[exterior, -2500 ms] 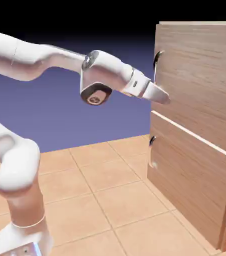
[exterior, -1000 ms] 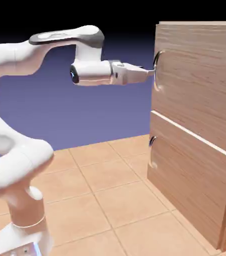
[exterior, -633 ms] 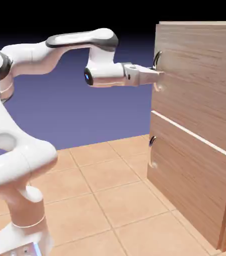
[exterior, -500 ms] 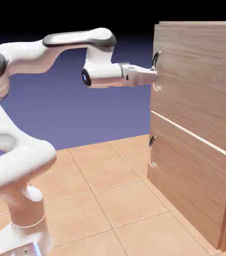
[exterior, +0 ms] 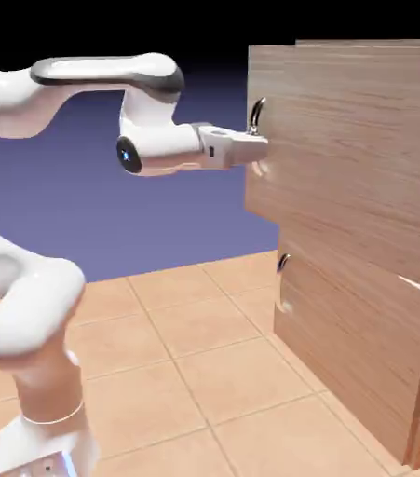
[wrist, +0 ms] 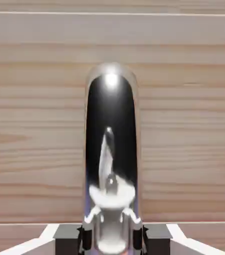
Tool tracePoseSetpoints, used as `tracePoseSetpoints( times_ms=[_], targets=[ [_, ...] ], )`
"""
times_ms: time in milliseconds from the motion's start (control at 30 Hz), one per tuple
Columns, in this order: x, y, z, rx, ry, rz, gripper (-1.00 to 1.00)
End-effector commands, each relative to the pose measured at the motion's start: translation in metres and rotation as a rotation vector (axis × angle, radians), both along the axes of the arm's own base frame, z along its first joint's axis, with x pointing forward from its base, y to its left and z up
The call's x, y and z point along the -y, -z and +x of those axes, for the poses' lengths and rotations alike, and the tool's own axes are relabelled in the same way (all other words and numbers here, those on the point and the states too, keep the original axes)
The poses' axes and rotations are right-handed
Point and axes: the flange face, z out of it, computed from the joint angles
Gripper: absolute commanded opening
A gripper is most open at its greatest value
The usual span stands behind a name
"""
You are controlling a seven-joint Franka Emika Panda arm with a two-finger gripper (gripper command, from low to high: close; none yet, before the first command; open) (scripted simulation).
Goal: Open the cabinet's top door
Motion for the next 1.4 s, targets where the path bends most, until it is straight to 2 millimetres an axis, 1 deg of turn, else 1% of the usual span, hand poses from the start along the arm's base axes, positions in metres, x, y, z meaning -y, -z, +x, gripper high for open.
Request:
tracePoseSetpoints(
  times_ms=[0,267,400,900,1133,1367],
  targets=[
    [0.004,0.000,-0.006,-0.001,-0.016,0.000,-1.00],
    [0.042,0.000,-0.056,-0.001,-0.154,0.000,-1.00],
    [0.061,0.000,-0.076,-0.001,-0.215,0.000,-1.00],
    [0.122,0.000,-0.127,-0.001,-0.393,0.000,-1.00],
    [0.165,0.000,-0.154,-0.001,-0.505,0.000,-1.00],
    [0.216,0.000,-0.177,-0.001,-0.629,0.000,-1.00]
  ],
)
